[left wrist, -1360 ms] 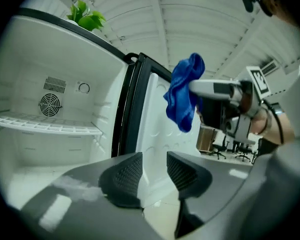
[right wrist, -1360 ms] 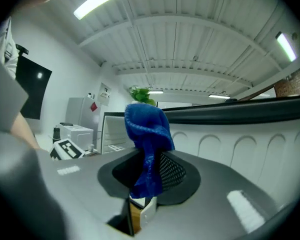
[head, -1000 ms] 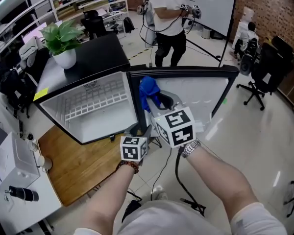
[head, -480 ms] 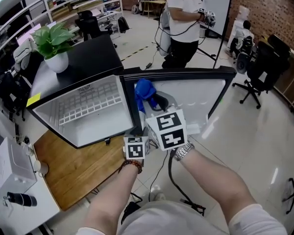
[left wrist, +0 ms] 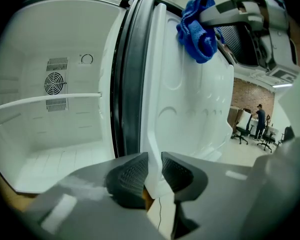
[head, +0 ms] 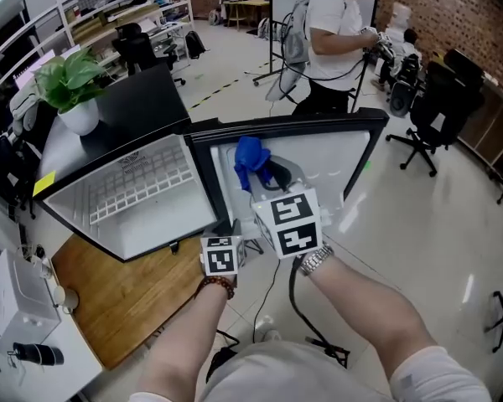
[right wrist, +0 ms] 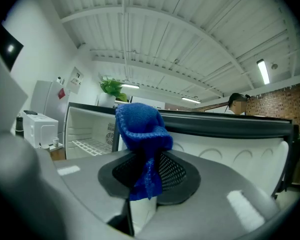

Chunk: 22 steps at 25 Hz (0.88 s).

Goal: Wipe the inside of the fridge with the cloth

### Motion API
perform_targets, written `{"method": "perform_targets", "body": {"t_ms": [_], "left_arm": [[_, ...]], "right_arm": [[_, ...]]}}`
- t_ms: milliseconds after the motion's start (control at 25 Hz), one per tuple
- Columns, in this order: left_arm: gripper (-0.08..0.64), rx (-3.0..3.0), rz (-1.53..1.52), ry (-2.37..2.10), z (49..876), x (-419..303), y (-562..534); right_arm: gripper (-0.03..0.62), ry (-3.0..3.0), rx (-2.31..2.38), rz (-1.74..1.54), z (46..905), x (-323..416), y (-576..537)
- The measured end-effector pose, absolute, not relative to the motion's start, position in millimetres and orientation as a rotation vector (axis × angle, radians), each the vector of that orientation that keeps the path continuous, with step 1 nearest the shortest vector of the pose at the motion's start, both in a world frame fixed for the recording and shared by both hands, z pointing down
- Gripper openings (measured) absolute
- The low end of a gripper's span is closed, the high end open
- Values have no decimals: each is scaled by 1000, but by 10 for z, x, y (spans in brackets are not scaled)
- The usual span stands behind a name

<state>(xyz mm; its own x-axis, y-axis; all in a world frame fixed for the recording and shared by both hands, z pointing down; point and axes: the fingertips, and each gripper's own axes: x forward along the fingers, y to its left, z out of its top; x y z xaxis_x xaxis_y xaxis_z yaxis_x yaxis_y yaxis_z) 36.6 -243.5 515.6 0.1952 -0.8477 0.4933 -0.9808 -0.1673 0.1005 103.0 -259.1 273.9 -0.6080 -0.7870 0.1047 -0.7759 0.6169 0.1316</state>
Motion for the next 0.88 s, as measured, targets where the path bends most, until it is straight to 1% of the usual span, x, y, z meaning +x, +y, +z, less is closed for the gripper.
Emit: {"method": "perform_targets", "body": {"t_ms": [200,880], "left_arm": [[89,2087,452,-1711,5140,359,-2433],[89,2092,443,-1725,5097,354,-2438]], "right_arm": [[78,-2656,1373,-112,2742,1299,-2646],[77,-2463,1666,-89,2728,2565,-2940]]}}
